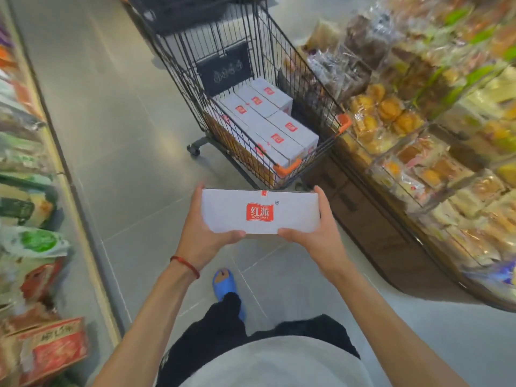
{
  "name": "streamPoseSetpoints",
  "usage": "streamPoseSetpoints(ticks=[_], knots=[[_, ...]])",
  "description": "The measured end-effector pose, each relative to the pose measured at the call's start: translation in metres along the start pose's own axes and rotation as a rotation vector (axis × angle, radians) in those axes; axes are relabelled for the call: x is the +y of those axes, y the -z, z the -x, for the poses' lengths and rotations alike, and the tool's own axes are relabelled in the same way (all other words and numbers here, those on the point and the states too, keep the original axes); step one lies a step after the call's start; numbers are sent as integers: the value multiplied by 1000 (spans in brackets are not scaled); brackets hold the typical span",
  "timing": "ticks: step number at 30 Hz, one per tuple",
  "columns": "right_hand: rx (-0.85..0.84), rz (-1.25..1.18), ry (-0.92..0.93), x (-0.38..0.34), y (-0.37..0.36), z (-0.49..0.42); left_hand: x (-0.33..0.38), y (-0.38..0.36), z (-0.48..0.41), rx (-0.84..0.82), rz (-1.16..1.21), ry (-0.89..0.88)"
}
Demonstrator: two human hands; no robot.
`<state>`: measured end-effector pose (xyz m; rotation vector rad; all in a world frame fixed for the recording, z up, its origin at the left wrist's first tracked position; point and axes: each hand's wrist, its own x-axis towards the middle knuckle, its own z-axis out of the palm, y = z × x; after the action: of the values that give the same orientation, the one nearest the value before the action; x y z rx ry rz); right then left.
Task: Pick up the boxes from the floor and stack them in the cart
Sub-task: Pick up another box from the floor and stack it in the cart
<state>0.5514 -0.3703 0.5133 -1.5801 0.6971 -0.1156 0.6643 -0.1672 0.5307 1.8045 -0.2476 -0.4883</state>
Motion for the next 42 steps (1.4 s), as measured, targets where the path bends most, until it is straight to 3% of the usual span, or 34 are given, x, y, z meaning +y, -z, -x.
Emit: streamPoseSetpoints(ticks=[9, 21, 42], knots=[[220, -80, 67, -62, -31, -96, 60, 43, -174, -189, -193, -105], [509, -116, 19, -74, -9, -251, 108, -18, -379, -452, -475, -238], [905, -73, -248, -38, 16, -455, 35, -161, -642, -799, -505, -268]])
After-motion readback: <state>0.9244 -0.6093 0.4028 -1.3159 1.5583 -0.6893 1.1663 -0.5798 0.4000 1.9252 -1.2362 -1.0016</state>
